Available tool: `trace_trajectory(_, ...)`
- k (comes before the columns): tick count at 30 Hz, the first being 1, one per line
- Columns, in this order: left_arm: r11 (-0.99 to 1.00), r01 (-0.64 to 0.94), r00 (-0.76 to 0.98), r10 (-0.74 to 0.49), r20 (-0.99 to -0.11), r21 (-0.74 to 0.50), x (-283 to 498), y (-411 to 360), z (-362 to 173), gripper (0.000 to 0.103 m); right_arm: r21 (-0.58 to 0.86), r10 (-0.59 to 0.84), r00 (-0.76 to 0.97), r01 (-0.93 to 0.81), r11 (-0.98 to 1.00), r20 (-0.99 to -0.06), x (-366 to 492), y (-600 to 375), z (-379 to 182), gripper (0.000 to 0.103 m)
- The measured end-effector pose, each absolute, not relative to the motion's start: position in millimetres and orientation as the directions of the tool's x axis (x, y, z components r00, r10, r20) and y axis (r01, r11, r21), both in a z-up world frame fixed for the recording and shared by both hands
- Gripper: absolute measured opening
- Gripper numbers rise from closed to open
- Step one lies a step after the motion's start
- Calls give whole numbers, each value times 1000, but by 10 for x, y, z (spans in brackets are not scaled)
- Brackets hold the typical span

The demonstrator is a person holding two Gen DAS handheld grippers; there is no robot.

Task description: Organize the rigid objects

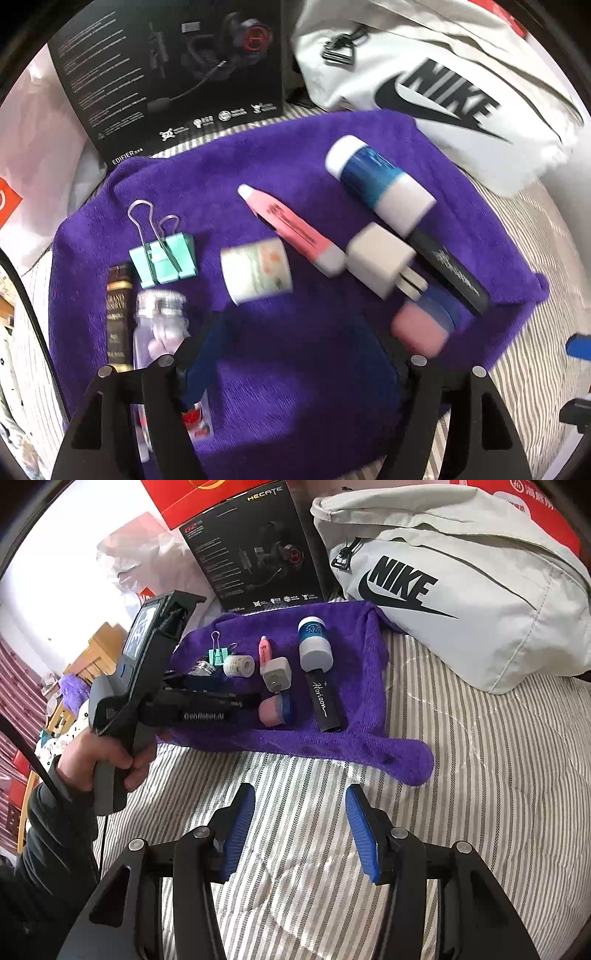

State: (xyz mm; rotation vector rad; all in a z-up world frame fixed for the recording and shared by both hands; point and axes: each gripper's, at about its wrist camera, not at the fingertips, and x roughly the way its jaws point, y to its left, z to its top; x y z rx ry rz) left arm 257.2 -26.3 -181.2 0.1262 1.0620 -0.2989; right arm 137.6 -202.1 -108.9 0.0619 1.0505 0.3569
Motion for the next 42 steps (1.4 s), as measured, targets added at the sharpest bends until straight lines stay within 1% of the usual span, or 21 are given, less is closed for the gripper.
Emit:
trace_trajectory(3, 952, 301, 440, -191, -878, -56, 2460, -287, -1782, 72, 199, 291, 453, -240, 950, -842, 1314, -2018, -1065, 54)
trace_trajectory(5, 954, 294, 437, -190, -879, -60, 2377, -288, -1741, 76, 187, 279, 463, -235, 954, -841, 1291, -2006, -1045, 55)
trace_trajectory(7, 960, 276, 456, -176, -872, -50, 2260, -279, -1658, 76, 161, 251, 472, -222, 962, -845, 1279, -1982, -1038, 61)
trace_trajectory(9, 964, 261, 471, -178, -864, -56, 2138, -243, -1562, 79, 135, 222, 485, -208, 969, -846, 1268, -1936, -1035, 63)
trace_trajectory(11, 965, 251, 482, -190, -855, -72, 2048, -178, -1478, 87, 131, 212, 485, -196, 972, -848, 1262, -1897, -1038, 64)
trace_trajectory(13, 964, 243, 492, -215, -843, -103, 1927, -103, -1380, 90, 150, 224, 485, -186, 971, -845, 1249, -1860, -1022, 65)
trace_trajectory(14, 965, 237, 496, -222, -840, -115, 1862, -61, -1347, 94, 155, 226, 491, -181, 971, -841, 1229, -1827, -1003, 67)
trace_trajectory(15, 965, 230, 498, -227, -837, -125, 1797, -21, -1309, 96, 151, 222, 497, -179, 972, -839, 1216, -1805, -991, 72)
trace_trajectory(16, 966, 219, 505, -231, -831, -135, 1717, 28, -1259, 98, 136, 208, 507, -175, 975, -836, 1194, -1765, -970, 81)
trace_trajectory(17, 968, 210, 513, -231, -827, -140, 1662, 67, -1216, 101, 110, 184, 520, -170, 979, -834, 1169, -1717, -945, 85)
trace_trajectory(18, 970, 197, 524, -225, -822, -140, 1584, 102, -1173, 103, 92, 166, 531, -163, 982, -831, 1146, -1683, -924, 92)
trace_trajectory(19, 975, 178, 538, -212, -816, -136, 1485, 149, -1111, 103, 79, 155, 540, -160, 984, -828, 1119, -1650, -904, 97)
trace_trajectory(21, 982, 142, 553, -184, -812, -126, 1332, 236, -1020, 103, 83, 157, 535, -160, 984, -830, 1076, -1592, -881, 102)
trace_trajectory(25, 990, 89, 588, -139, -797, -107, 1023, 399, -878, 103, 84, 142, 531, -131, 988, -835, 949, -1527, -827, 103)
trace_trajectory(30, 985, 39, 602, -158, -783, -169, 724, 630, -822, 103, 44, 101, 539, -117, 992, -836, 725, -1496, -701, 103)
trace_trajectory(33, 990, 21, 615, -121, -779, -137, 566, 650, -804, 103, 13, 75, 542, -118, 993, -837, 593, -1491, -638, 103)
trace_trajectory(35, 991, 33, 620, -119, -776, -126, 465, 634, -787, 103, -9, 54, 553, -110, 994, -831, 502, -1499, -594, 103)
trace_trajectory(39, 991, 41, 619, -126, -775, -128, 321, 605, -778, 103, -4, 50, 569, -94, 996, -820, 349, -1544, -507, 103)
trace_trajectory(42, 995, 45, 627, -100, -772, -92, 236, 554, -754, 103, -8, 43, 579, -84, 996, -815, 279, -1574, -458, 103)
